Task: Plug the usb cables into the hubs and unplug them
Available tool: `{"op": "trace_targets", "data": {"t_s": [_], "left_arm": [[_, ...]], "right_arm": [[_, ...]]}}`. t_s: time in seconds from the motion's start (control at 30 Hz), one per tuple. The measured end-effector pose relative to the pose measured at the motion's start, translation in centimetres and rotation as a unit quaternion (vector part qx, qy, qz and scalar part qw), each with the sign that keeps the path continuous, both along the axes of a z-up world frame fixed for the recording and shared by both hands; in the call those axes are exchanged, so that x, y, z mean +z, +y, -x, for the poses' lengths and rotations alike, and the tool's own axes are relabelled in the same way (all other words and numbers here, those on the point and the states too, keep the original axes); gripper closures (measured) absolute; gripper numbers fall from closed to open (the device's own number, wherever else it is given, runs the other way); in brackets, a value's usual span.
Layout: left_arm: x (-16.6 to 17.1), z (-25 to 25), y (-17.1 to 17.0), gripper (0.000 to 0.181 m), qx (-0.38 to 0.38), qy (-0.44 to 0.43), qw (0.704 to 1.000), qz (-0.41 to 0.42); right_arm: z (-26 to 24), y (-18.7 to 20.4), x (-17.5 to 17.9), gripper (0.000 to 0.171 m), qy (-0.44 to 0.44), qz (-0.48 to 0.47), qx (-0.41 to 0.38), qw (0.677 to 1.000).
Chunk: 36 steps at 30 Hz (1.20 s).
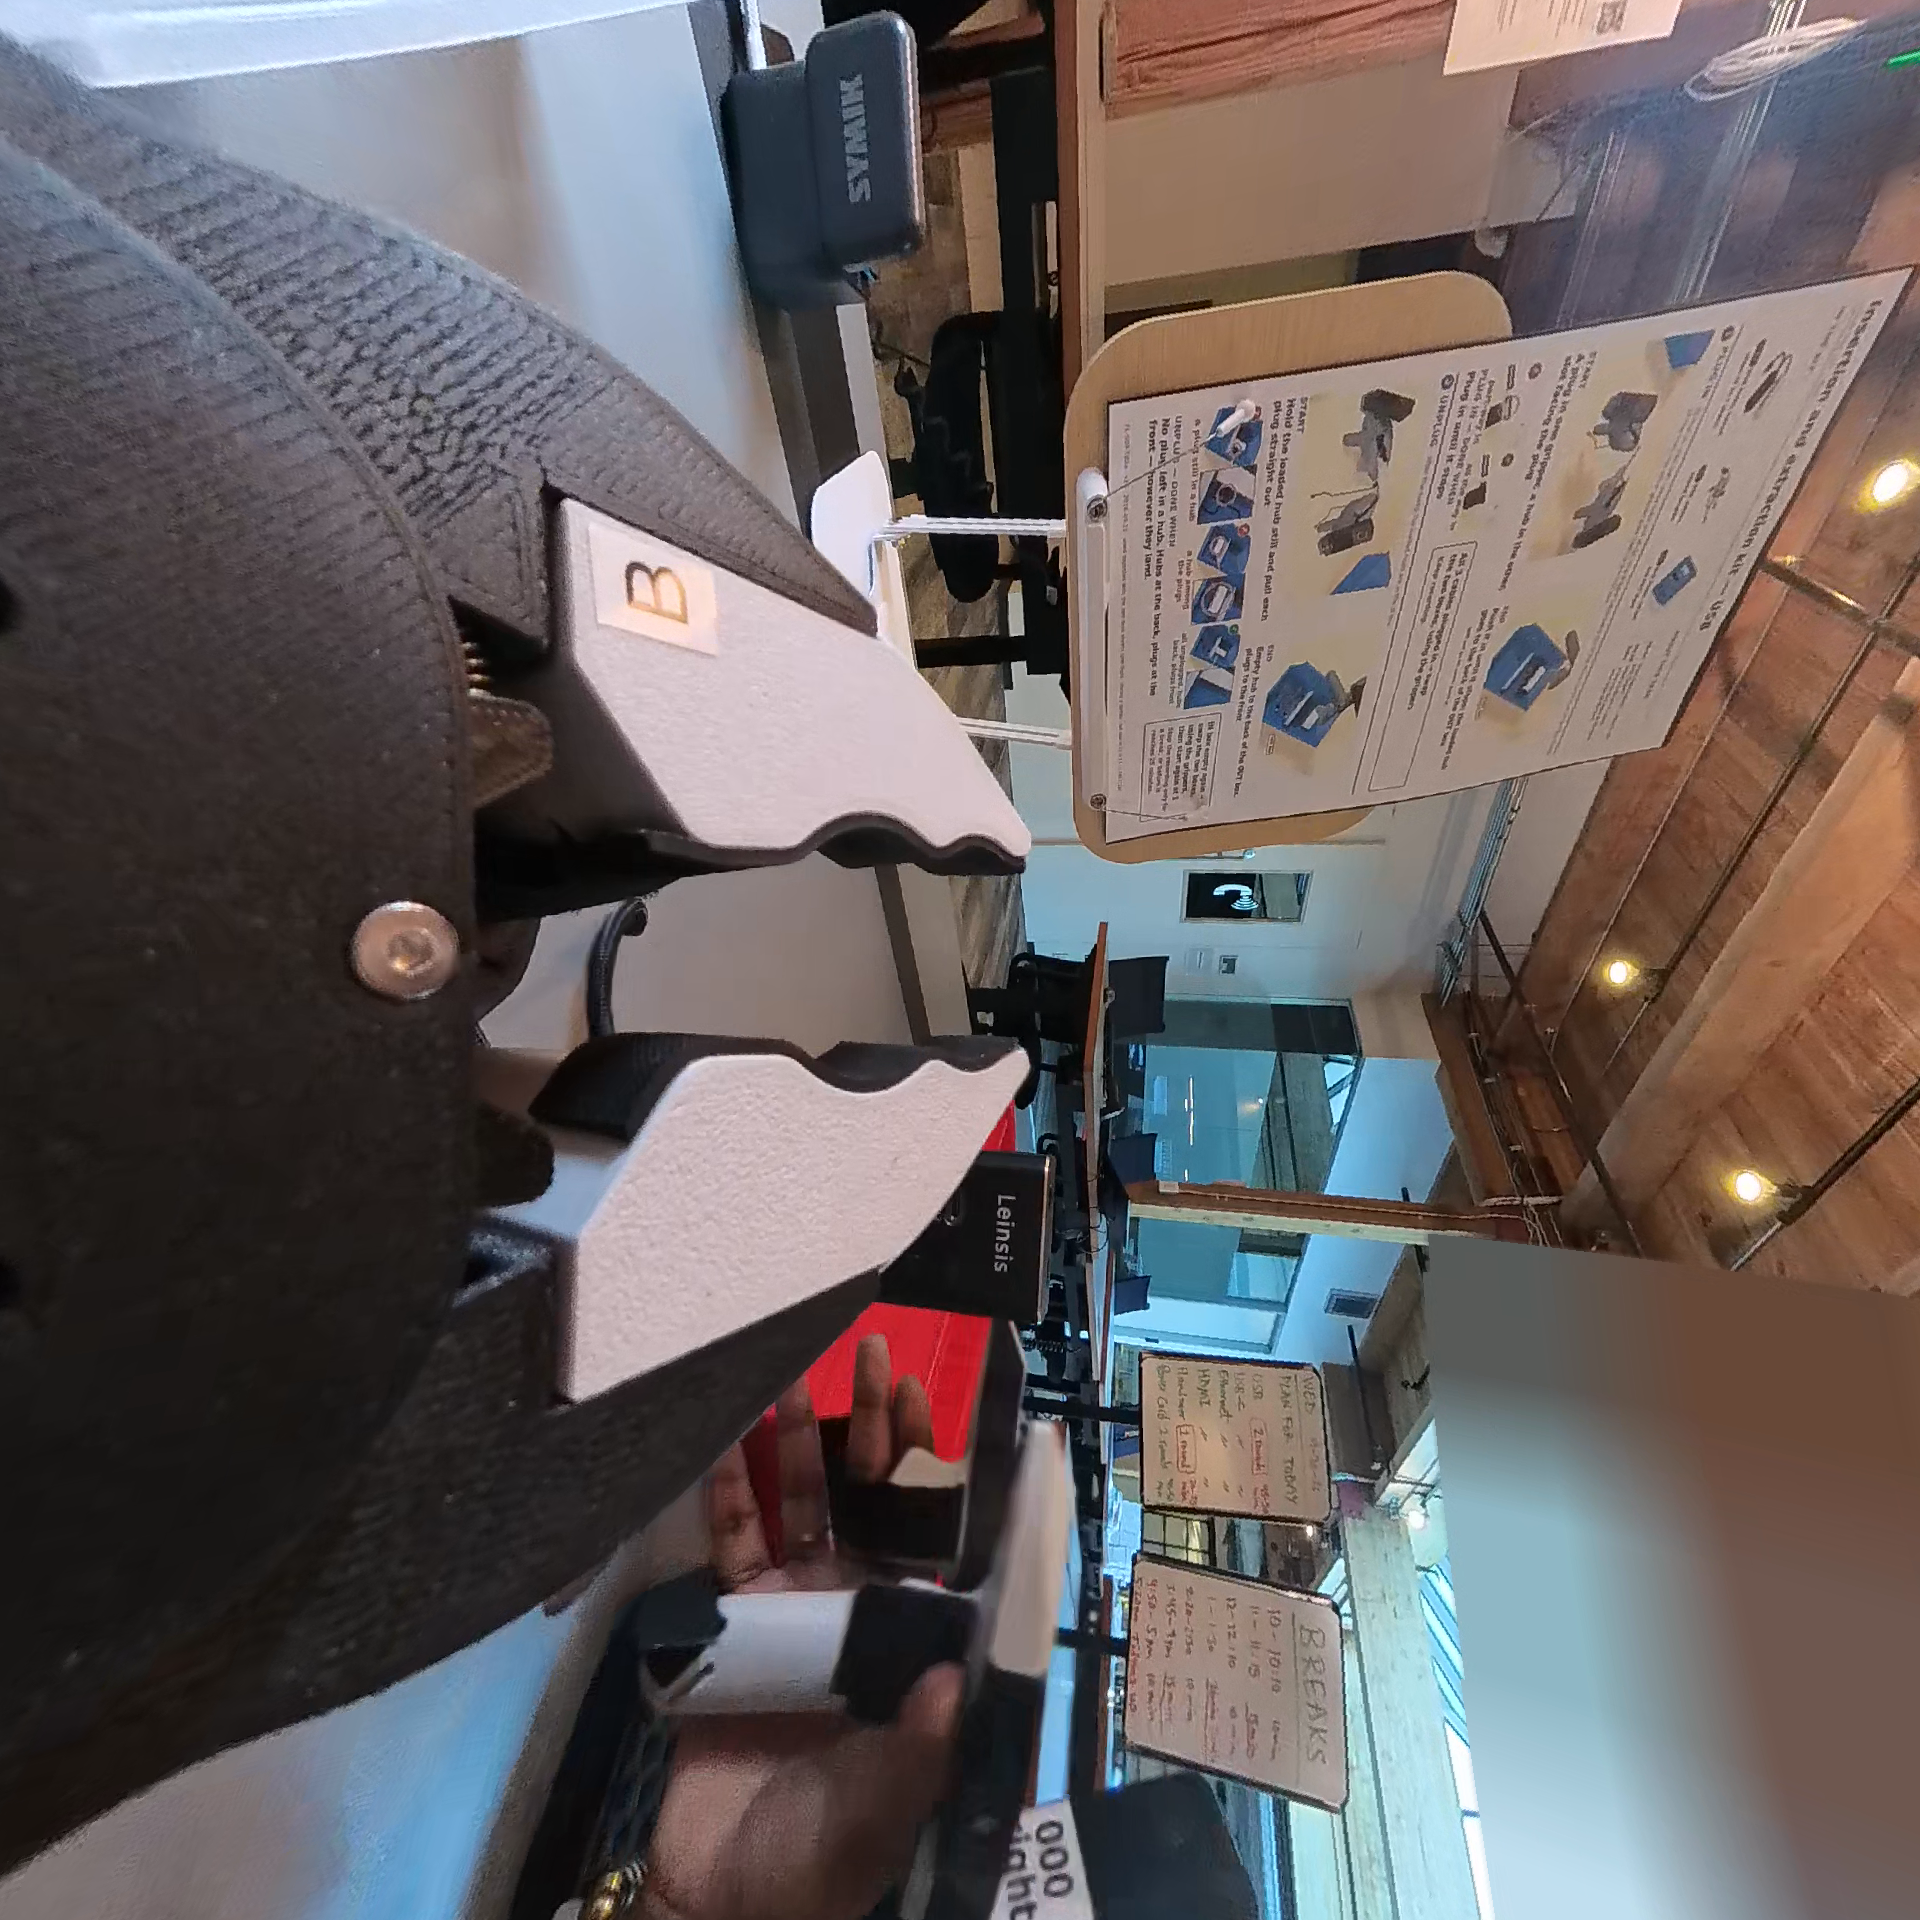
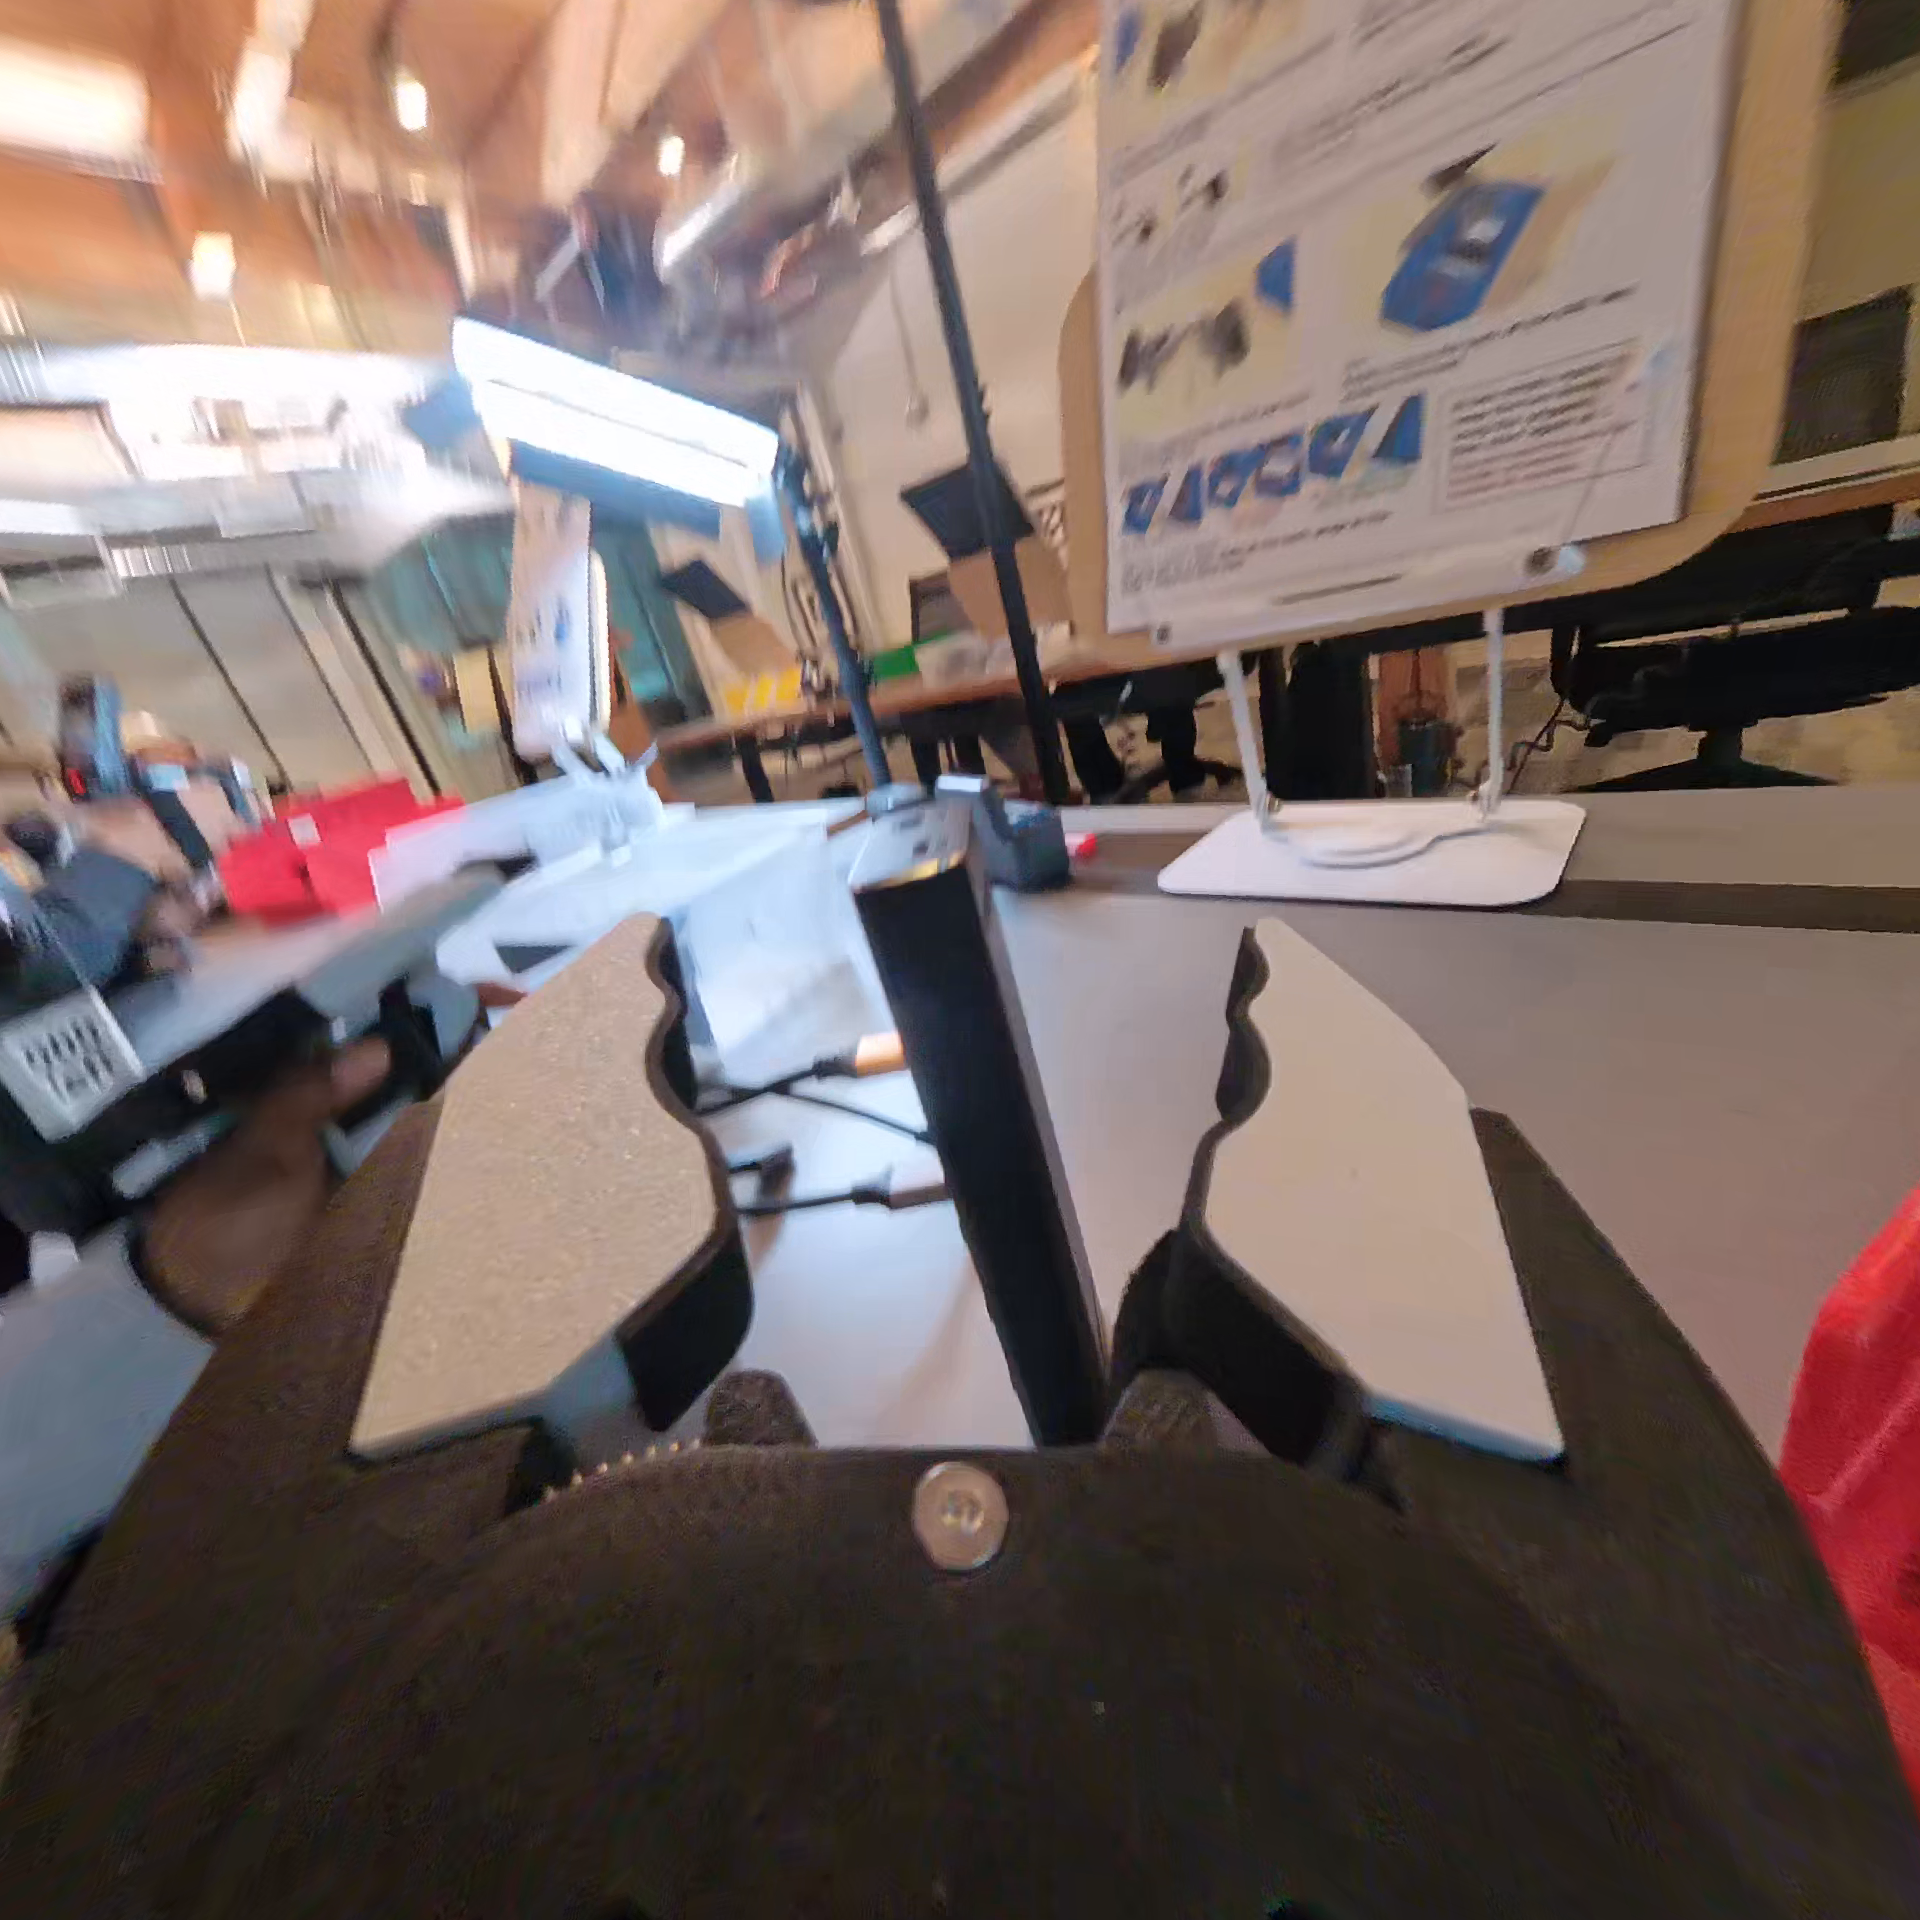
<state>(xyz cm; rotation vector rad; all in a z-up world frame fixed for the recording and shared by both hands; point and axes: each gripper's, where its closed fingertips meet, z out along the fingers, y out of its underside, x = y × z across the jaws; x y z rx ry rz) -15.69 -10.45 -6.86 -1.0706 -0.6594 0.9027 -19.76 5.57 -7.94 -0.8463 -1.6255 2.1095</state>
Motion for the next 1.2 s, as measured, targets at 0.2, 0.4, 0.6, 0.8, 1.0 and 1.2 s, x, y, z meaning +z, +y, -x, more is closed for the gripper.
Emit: {"op": "trace_targets", "data": {"t_s": [0.2, 0.4, 0.6, 0.8, 1.0, 1.2], "left_arm": [[-0.6, 0.4, -0.1, 0.152, -0.007, -0.026, 1.0, -0.01], [-0.9, 0.6, 0.1, 0.15, -0.05, -0.056, 0.995, -0.06], [-1.3, 0.7, 0.5, 0.147, -0.068, -0.066, 0.994, -0.063], [-1.2, 0.6, 0.6, 0.147, -0.062, -0.061, 0.995, -0.055], [-1.5, 0.8, 0.5, 0.147, -0.064, -0.071, 0.994, -0.059], [-1.9, 0.9, 0.7, 0.147, -0.067, -0.081, 0.993, -0.054]], "right_arm": [[1.0, -0.5, 1.7, 0.069, -0.069, 0.096, 0.046, 0.992], [1.6, -3.2, 0.1, 0.089, -0.053, -0.005, 0.029, 0.998], [2.8, -4.4, -0.3, 0.142, -0.023, -0.109, 0.014, 0.994], [4.0, -4.2, 4.5, 0.143, 0.024, -0.145, 0.022, 0.989], [8.1, 2.4, 16.6, 0.144, 0.105, -0.117, -0.07, 0.985], [10.8, 14.7, 22.7, 0.144, 0.143, -0.043, -0.251, 0.956]]}}
